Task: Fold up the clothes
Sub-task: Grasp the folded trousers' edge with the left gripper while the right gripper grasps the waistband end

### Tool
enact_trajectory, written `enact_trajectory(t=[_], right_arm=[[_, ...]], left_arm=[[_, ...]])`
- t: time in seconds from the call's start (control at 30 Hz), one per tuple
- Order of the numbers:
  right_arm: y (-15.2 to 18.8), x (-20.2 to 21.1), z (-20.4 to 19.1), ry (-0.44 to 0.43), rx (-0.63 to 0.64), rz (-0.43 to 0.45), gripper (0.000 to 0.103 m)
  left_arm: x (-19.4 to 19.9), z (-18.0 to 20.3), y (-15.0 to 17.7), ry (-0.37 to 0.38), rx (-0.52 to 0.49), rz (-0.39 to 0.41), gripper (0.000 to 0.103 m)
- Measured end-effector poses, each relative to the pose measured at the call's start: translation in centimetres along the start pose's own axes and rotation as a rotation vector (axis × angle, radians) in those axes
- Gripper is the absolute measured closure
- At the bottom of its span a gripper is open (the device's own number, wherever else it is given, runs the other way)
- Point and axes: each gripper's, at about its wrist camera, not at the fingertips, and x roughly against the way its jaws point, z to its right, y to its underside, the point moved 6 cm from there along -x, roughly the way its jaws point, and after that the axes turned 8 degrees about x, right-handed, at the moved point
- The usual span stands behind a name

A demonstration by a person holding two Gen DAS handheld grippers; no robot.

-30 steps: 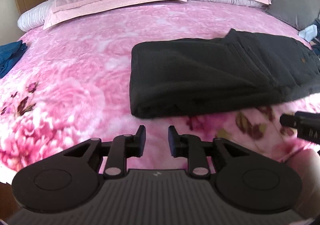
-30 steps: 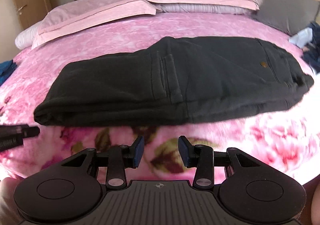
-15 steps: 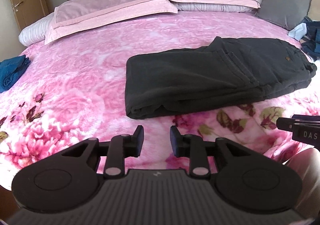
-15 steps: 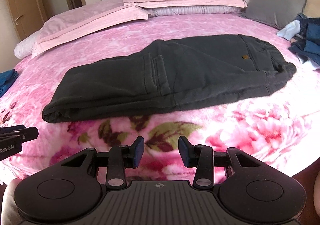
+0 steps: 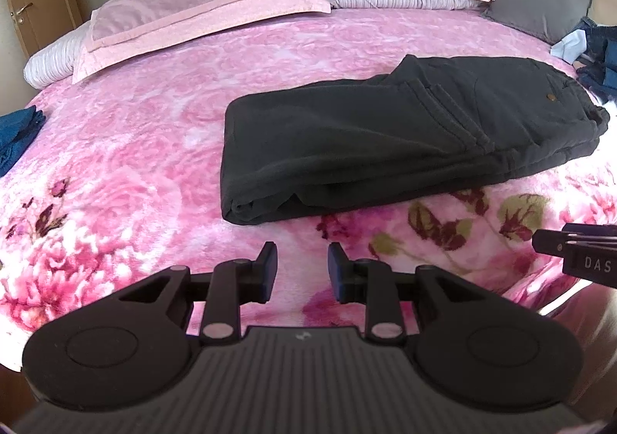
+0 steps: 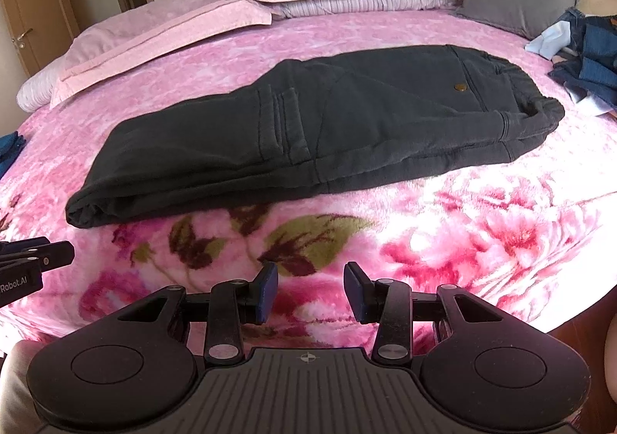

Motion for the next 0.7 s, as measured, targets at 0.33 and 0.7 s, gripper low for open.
enact_trajectory(t=[0.33, 0.7], right_arm=[[-1.5, -0.2, 3.8, -0.023, -0.123, 0.086, 0.061], [-1.8, -0.9, 21.0, -0.216, -0.887, 0.291, 0.053]], left_arm=[[-1.1, -0.9, -1.2, 0.037, 0.073, 0.051, 0.078], [-3.4, -1.9, -5.6, 0.121, 0.153, 0.116, 0.078]])
